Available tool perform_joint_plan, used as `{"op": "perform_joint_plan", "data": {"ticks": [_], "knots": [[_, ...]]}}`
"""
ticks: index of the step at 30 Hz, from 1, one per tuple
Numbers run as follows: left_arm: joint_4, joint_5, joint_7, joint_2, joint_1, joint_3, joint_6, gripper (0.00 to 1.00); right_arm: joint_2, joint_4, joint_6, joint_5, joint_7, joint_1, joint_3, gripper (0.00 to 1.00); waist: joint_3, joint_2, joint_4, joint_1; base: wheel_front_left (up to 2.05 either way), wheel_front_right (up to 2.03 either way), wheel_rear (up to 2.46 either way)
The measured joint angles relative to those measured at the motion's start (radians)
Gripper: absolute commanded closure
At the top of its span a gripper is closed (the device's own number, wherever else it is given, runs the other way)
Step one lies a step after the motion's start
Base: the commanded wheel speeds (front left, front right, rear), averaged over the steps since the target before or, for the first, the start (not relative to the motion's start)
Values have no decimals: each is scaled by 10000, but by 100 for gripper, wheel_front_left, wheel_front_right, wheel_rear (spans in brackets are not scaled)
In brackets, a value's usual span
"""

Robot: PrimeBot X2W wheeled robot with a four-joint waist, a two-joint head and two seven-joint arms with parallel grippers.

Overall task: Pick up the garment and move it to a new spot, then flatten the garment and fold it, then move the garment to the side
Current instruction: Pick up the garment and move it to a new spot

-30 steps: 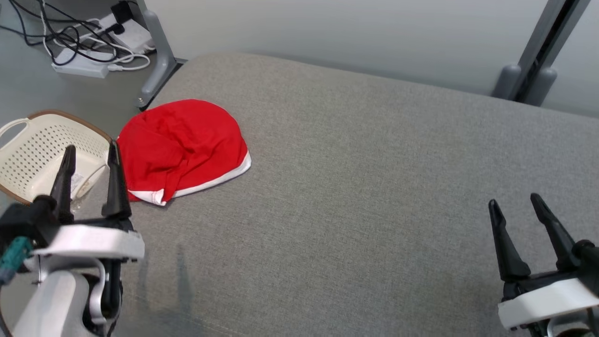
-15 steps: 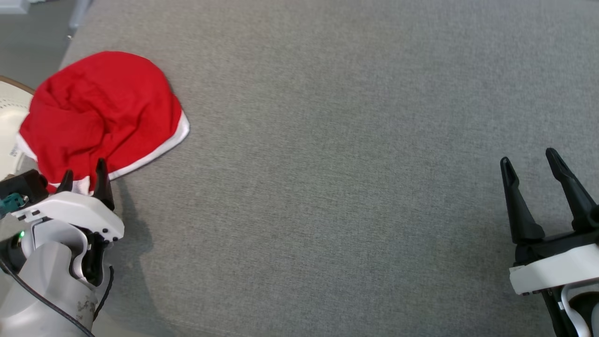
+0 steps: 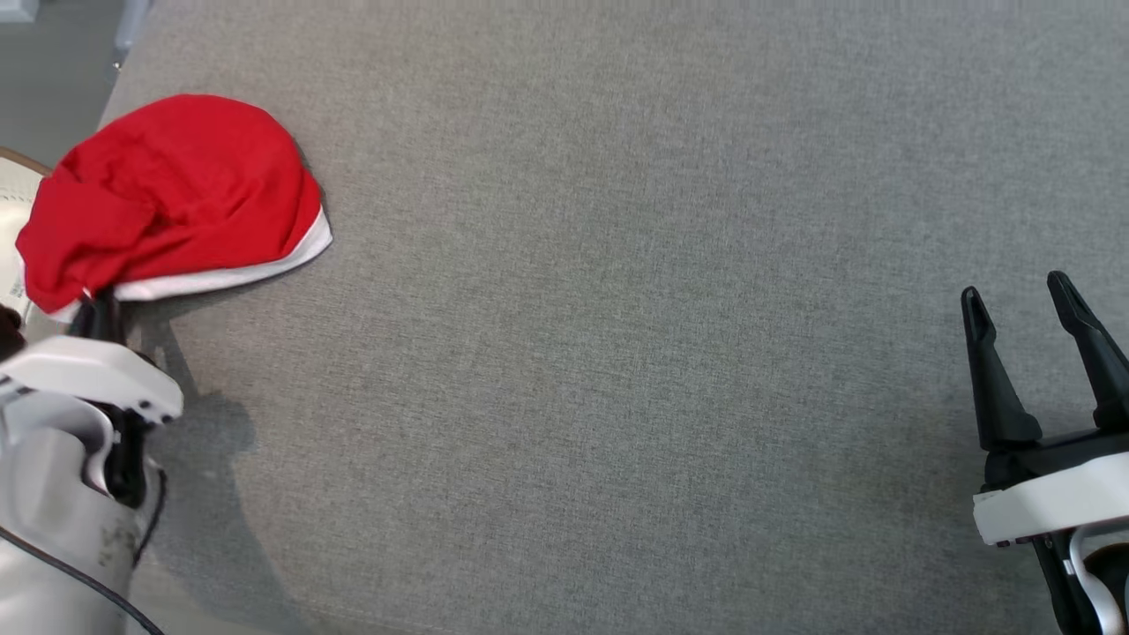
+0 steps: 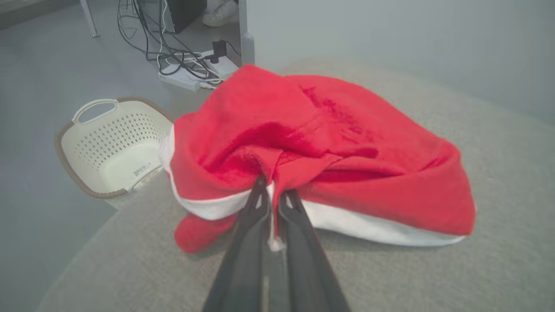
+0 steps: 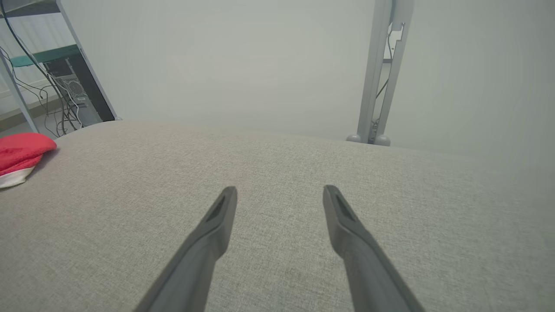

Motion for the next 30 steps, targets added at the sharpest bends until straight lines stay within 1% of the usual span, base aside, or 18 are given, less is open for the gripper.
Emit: {"op": "perform_joint_plan", "data": {"ticks": [2,3,6,8,11,14,20,23,26,30], "knots": [[-424,182,-69,222,-94,109,104,100,52,63,0,12,-61,43,-73,0,-196,0,15,0,0,0,0],[-857,305,-69,359,-90,247,205,100,92,98,0,23,-115,85,-113,0,-312,0,20,0,0,0,0],[-2491,838,-86,727,21,688,566,100,226,188,0,56,-222,220,-219,0,-720,0,12,0,0,0,0],[-3590,1162,-94,826,427,938,786,100,313,247,0,67,-295,292,-257,0,-1025,0,-20,0,0,0,0],[-5219,1478,-94,930,1310,1170,1187,100,477,403,0,73,-435,445,-219,0,-1512,0,-144,0,0,0,0],[-7012,1735,-12,1001,2448,1212,1741,100,642,493,2,86,-560,648,-201,0,-1982,0,-373,0,0,0,0],[-10763,2098,1024,945,5119,1005,2842,100,874,541,0,84,-690,1100,-196,0,-2658,0,-1077,0,0,0,0],[-12176,2228,1507,813,6163,782,3254,100,930,543,0,82,-690,1215,-119,0,-2853,0,-1501,0,0,0,0],[-13097,2405,1881,717,6706,437,3444,100,955,504,0,82,-690,1215,-113,0,-2975,1,-1927,0,0,0,0],[-13647,2602,2219,658,6739,-61,3499,100,988,479,0,90,-690,1164,-36,0,-3021,0,-2518,0,0,0,0]]}}
